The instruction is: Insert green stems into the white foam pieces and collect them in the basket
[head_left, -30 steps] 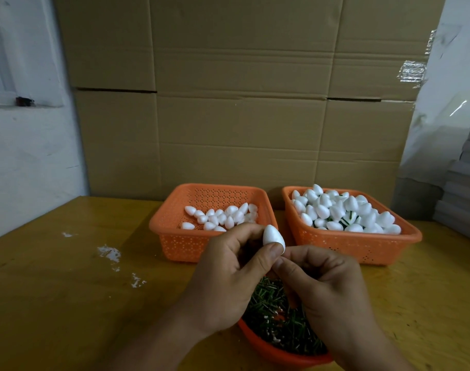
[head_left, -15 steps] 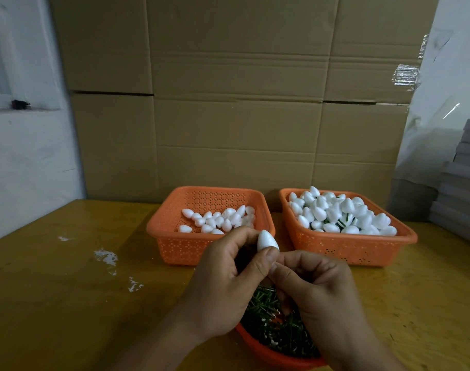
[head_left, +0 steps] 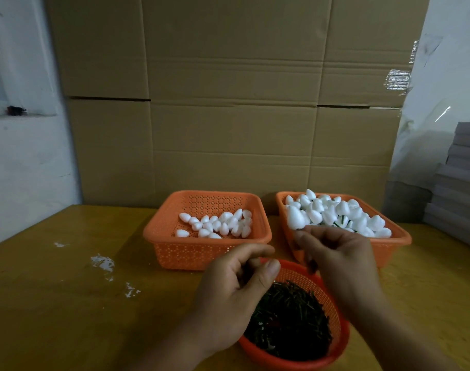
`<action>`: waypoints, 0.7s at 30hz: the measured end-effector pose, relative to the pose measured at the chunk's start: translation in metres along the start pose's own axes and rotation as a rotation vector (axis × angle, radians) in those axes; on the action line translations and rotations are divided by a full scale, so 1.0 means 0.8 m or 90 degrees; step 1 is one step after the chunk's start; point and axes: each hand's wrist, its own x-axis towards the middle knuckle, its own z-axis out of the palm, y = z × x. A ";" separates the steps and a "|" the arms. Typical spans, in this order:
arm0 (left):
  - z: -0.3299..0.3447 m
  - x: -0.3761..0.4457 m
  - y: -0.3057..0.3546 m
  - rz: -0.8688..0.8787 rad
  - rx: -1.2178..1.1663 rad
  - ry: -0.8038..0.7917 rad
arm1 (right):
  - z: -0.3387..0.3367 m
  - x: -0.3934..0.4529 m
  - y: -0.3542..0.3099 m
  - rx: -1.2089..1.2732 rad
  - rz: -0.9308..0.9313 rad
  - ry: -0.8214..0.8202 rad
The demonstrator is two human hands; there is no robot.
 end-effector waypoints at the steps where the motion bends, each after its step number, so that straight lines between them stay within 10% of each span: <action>1: 0.001 -0.002 -0.001 0.005 0.030 -0.001 | -0.008 0.015 0.005 -0.046 -0.014 0.046; 10: 0.008 -0.008 -0.005 0.072 0.211 -0.018 | -0.086 0.136 0.060 -0.431 -0.016 0.218; 21: 0.011 -0.007 -0.008 0.146 0.299 -0.044 | -0.096 0.174 0.063 -0.659 0.223 0.168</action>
